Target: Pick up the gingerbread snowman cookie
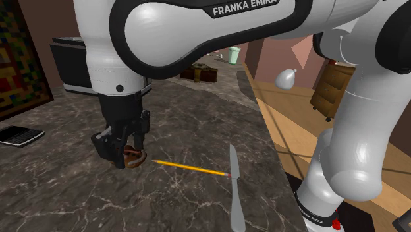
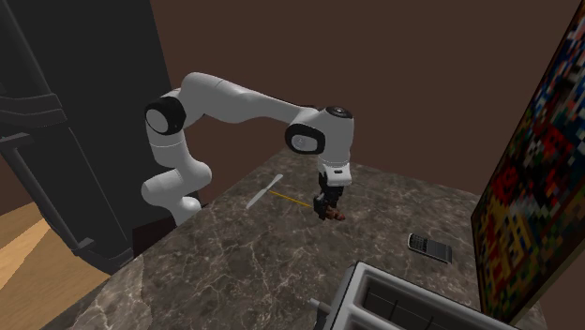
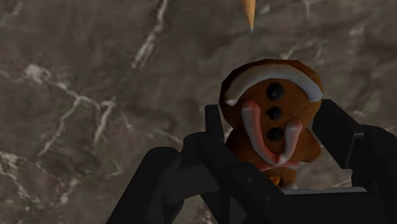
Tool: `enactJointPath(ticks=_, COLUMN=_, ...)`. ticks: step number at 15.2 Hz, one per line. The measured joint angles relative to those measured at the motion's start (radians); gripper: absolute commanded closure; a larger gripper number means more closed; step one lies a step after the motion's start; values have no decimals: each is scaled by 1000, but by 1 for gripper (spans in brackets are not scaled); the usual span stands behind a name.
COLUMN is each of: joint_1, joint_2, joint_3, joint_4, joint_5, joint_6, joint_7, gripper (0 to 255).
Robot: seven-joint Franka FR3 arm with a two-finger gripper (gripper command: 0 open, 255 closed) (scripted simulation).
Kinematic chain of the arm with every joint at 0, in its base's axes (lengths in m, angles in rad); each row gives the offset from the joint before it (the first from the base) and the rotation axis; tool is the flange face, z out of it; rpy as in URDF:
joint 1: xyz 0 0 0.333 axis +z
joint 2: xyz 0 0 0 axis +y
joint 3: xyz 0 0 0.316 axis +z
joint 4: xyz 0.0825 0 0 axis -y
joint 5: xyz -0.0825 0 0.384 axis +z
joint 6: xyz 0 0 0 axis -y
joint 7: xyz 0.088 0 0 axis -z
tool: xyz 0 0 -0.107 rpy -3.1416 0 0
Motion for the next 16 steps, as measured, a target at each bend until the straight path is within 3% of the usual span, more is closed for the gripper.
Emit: enactJointPath(ticks=16, joint_1=5, joint_2=-1, joint_3=4, joint_4=190, joint_5=3, joint_6=-194, joint_7=3, gripper=255)
